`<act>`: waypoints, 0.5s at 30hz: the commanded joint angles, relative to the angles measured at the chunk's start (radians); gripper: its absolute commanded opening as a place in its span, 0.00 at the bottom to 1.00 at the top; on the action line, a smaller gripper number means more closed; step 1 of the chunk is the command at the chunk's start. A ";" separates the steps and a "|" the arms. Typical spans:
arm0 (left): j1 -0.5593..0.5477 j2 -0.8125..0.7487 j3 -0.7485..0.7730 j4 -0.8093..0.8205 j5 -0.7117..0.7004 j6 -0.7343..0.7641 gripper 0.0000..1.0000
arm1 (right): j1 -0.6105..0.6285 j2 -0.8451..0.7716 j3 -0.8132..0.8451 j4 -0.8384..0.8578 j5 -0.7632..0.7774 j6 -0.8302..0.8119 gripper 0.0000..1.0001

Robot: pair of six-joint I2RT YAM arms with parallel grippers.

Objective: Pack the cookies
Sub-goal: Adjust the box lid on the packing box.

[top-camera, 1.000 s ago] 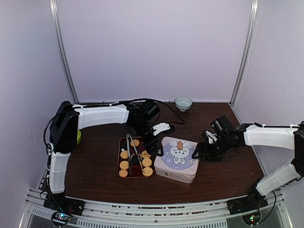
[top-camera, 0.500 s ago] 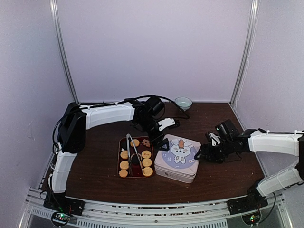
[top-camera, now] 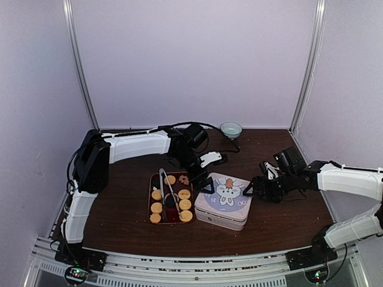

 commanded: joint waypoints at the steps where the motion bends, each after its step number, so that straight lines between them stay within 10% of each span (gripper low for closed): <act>1: -0.011 -0.006 -0.017 -0.004 0.032 -0.004 0.98 | 0.012 0.026 0.010 0.024 -0.001 0.013 0.80; 15: -0.041 -0.106 -0.132 -0.004 0.005 0.016 0.98 | 0.046 0.025 -0.158 0.029 0.082 -0.013 0.67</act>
